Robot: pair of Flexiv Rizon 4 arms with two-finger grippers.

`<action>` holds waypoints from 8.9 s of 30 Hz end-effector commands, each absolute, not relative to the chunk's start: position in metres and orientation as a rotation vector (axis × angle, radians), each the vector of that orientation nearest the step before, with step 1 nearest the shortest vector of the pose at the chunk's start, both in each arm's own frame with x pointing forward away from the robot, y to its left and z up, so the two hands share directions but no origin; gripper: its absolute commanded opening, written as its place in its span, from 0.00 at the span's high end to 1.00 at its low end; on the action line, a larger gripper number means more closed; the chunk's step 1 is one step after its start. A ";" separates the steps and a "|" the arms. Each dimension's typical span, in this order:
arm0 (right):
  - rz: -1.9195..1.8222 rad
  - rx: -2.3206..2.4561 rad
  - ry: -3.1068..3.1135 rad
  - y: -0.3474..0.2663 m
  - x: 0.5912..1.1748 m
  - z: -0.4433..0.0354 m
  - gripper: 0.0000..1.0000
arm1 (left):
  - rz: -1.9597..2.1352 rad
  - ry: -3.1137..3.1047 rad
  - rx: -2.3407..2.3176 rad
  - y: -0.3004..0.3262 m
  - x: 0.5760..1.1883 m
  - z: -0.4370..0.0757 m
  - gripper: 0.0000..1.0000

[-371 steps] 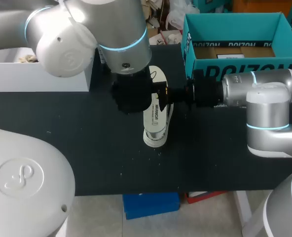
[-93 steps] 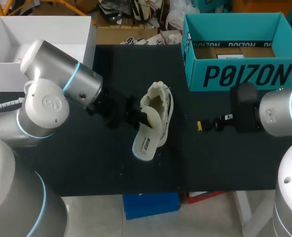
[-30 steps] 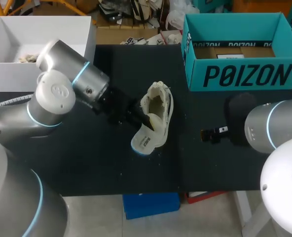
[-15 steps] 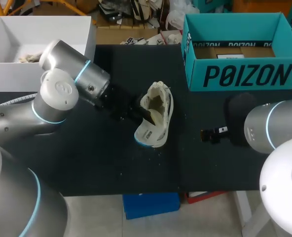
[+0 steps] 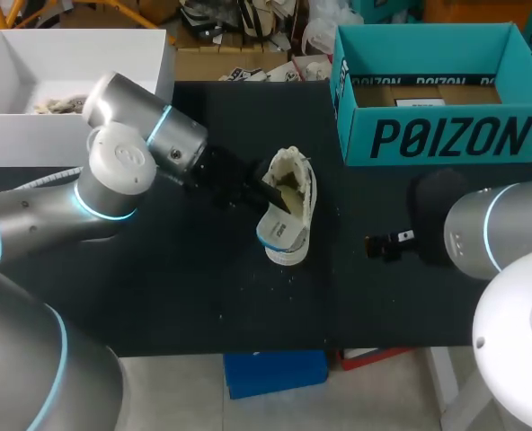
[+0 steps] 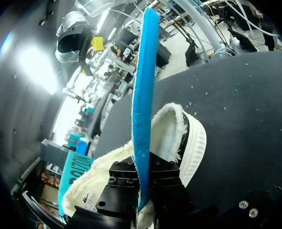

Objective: Take the shoe out of the shoebox, open the shoe tongue, remove and reinsert the insole, then place the shoe into the shoebox

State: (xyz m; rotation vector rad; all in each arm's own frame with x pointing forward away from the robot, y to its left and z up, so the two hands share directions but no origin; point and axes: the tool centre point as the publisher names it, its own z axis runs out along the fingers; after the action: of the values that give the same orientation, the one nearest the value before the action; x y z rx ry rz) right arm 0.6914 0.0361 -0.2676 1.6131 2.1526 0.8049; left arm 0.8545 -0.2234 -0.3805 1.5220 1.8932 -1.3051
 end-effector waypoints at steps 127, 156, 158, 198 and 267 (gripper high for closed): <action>2.902 1.764 1.998 0.136 0.791 -0.284 0.10 | -1.513 0.919 1.910 -0.246 0.829 -0.258 1.00; 3.134 1.909 1.628 0.141 0.790 -0.284 0.00 | -1.558 0.913 1.916 -0.248 0.832 -0.266 1.00; 3.133 1.993 1.557 0.142 0.791 -0.284 0.00 | -1.558 0.914 1.918 -0.247 0.831 -0.266 1.00; 3.365 2.274 1.238 0.142 0.792 -0.296 0.00 | -1.556 0.960 1.922 -0.244 0.832 -0.271 1.00; 3.056 1.408 2.225 0.137 0.808 -0.313 0.00 | -1.584 0.967 1.941 -0.244 0.830 -0.275 1.00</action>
State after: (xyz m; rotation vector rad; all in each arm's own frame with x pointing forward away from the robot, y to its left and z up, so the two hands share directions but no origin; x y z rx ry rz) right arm 0.8045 0.1371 -0.3057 2.1875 1.8511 1.6780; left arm 0.8304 -0.2442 -0.2760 1.9368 0.9655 -1.5891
